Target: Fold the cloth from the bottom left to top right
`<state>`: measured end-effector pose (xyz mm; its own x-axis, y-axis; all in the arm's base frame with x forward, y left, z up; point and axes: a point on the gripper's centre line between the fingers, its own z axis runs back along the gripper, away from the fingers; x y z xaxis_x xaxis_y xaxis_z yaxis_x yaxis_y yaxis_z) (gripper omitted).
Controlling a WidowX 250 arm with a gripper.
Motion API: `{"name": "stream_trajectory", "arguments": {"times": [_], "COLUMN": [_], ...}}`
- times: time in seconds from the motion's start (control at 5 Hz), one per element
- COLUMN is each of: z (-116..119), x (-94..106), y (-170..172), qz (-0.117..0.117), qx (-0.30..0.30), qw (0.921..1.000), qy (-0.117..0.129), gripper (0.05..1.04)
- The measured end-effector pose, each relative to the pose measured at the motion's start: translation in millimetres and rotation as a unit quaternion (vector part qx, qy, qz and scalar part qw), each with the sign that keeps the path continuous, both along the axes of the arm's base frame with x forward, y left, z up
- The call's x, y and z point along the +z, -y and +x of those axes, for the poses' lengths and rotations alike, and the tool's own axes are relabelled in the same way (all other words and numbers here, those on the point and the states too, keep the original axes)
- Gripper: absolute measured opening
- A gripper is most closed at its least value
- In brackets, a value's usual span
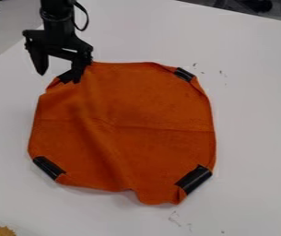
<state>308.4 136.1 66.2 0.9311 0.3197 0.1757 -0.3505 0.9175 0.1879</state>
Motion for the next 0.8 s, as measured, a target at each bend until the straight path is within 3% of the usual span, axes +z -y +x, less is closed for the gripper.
{"name": "stream_trajectory", "arguments": {"times": [0.4, 0.8], "z": [-44.2, -82.5], "x": [-13.6, -19.1], "y": [41.9, 53.5], "qz": [-0.002, -0.008], "qx": [0.131, 0.186], "qw": [0.9914, 0.9825], "qy": [0.002, 0.001], "gripper": [0.999, 0.999]}}
